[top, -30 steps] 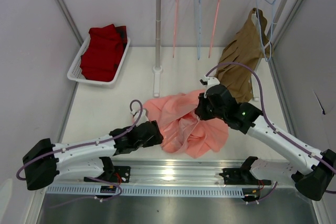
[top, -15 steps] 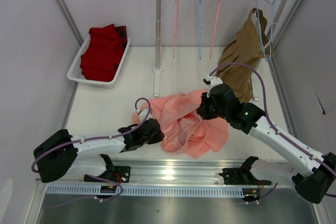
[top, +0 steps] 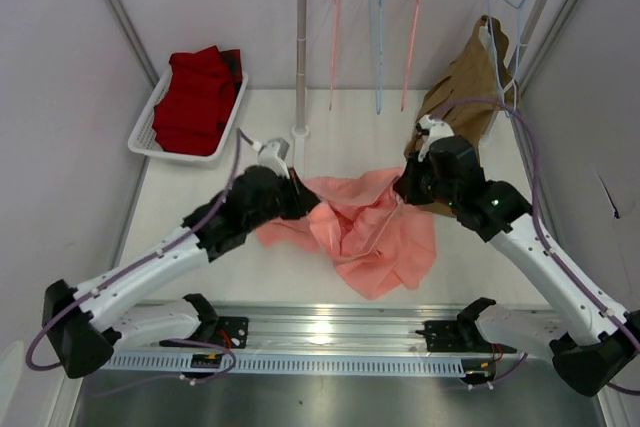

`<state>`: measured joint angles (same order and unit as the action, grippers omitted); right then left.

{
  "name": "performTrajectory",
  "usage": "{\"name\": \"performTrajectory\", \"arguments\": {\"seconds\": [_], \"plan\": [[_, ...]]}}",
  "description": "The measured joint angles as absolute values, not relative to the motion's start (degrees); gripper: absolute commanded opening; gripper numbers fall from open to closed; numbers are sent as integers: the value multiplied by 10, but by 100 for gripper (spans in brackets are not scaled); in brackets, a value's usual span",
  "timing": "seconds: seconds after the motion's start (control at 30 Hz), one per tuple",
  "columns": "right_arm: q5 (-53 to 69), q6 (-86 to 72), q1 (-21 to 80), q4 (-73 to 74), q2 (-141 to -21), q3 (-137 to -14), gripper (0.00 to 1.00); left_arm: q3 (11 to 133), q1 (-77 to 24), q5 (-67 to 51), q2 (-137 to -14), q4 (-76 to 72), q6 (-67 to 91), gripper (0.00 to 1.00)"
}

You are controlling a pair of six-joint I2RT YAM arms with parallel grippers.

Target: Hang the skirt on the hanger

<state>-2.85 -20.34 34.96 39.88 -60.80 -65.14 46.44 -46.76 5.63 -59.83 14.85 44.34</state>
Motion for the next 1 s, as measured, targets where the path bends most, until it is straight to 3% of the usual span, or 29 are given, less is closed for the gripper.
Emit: {"name": "performTrajectory", "arguments": {"seconds": [0.27,0.43,0.53,0.73,1.0], "plan": [[-13,-176,322,423,-632,-899,0,875,-452,12,-616,298,340,0],[15,-173,321,415,-625,-960,0,988,-446,-6,-635,349,326,0],[33,-174,316,409,-612,-933,0,950,-411,-51,-631,341,334,0],[98,-196,244,414,-553,-764,0,651,-285,-233,-619,222,403,0],[244,-250,134,299,-479,-502,0,407,-273,-349,-648,28,496,0]]}}
